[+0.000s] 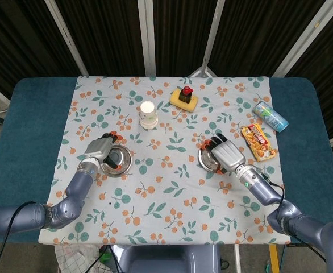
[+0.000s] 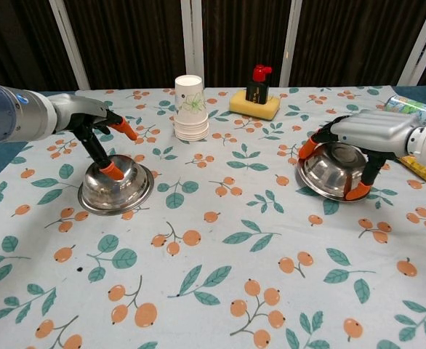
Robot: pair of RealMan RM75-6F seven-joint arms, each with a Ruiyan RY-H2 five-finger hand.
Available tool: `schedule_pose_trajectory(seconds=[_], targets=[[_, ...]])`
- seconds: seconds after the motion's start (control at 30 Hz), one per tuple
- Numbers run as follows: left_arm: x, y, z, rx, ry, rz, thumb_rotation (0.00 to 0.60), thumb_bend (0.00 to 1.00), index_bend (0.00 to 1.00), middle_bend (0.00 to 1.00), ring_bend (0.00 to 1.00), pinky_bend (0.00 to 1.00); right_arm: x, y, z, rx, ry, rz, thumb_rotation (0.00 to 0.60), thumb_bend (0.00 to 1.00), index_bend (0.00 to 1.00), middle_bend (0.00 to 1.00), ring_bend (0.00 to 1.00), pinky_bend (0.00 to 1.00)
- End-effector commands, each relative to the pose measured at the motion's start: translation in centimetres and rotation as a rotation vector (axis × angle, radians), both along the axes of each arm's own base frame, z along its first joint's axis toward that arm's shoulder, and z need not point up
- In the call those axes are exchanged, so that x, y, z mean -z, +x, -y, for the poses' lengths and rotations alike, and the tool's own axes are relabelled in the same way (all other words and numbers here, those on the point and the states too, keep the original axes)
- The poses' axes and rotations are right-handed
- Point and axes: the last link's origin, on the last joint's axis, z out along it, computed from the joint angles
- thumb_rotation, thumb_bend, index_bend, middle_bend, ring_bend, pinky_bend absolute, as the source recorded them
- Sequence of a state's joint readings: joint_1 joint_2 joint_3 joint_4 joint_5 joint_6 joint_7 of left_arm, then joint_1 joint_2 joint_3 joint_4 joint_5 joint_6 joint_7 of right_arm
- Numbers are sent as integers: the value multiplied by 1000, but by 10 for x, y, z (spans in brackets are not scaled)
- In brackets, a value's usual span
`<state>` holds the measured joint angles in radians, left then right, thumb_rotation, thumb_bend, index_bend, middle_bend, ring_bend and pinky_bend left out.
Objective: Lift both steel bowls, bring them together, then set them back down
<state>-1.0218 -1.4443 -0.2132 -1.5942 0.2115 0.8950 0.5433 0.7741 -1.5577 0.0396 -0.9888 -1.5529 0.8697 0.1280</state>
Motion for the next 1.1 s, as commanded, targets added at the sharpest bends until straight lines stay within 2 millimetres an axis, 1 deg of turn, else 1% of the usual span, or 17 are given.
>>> schedule_pose_trajectory(seconds=[0.03,0.23,0.4,0.5,0.6,0.67,0.7,0.8,0.87,0.97,1.03,1.07,1.1], targets=[[-8,1,1,12,-4,-35,600,6,147,0,0,110,0,0,-1,36,11,2,600,110,197,65,76,62],[-22,10,1,42,43,3,600,0,123,0,0,87,0,0,-2,66,11,-31,600,98,102,1,34,41],[-40,16,3,73,86,60,600,0,111,0,0,80,-4,-2,-1,100,-8,-52,600,91,89,0,25,36],[-59,15,7,112,127,81,600,0,109,0,0,76,-19,0,6,127,-77,6,600,88,89,0,25,35],[-83,8,14,147,193,83,600,0,109,0,0,75,-43,-3,15,175,-168,101,600,87,89,0,25,35],[-104,-5,26,169,254,65,600,0,109,0,0,75,-69,-12,23,223,-252,178,600,86,89,0,25,35],[-110,-10,31,174,269,55,600,0,110,0,0,75,-78,-17,26,236,-281,193,600,86,89,0,25,36],[-140,-34,52,177,335,5,600,0,119,0,0,75,-112,-37,30,268,-372,207,600,86,99,0,27,35],[-158,-51,68,158,372,-15,600,0,128,0,0,75,-131,-52,29,286,-418,196,600,86,115,0,29,35],[-181,-74,91,134,417,-26,600,0,138,0,0,75,-149,-71,19,306,-446,169,600,85,123,0,30,35],[-192,-89,107,116,439,-35,600,0,139,0,0,75,-156,-79,10,298,-456,144,600,85,124,0,33,36],[-199,-100,120,100,451,-54,600,0,139,0,0,75,-160,-85,1,292,-466,122,600,85,124,0,40,36],[-202,-106,128,101,458,-57,600,0,139,0,0,75,-162,-87,-5,288,-468,116,600,85,124,0,47,36]])
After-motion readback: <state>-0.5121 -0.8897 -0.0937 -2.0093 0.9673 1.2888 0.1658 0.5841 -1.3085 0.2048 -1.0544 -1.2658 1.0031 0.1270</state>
